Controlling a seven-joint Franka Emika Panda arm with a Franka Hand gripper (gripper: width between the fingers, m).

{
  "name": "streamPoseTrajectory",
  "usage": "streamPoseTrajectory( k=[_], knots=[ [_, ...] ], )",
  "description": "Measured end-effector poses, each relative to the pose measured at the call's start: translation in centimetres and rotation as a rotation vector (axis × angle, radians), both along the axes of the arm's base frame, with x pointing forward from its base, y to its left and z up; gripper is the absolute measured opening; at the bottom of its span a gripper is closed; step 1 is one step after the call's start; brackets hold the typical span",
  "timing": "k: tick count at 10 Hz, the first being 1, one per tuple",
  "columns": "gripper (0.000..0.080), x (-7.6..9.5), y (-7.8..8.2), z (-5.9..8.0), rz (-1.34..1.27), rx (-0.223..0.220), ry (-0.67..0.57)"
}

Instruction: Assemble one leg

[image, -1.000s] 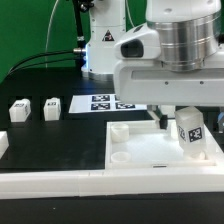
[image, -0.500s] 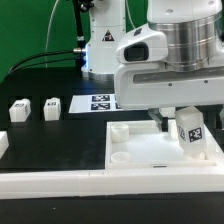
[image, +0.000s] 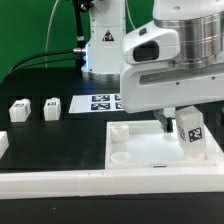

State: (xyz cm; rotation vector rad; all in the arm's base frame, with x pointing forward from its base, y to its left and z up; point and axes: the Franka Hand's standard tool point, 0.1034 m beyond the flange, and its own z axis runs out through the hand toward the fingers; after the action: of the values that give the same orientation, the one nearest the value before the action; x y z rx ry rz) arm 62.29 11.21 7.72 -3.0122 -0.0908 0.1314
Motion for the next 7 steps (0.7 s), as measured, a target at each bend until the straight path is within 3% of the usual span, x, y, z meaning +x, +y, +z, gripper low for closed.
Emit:
streamPoseTrajectory(
  k=[5,7],
  knots=[
    [0.0649,-0.04,-0.03,-0.11,0.076,0.006,-0.008],
    [0.0425,-0.06,-0.04,-0.15,0.076,0.006,-0.007]
  ],
)
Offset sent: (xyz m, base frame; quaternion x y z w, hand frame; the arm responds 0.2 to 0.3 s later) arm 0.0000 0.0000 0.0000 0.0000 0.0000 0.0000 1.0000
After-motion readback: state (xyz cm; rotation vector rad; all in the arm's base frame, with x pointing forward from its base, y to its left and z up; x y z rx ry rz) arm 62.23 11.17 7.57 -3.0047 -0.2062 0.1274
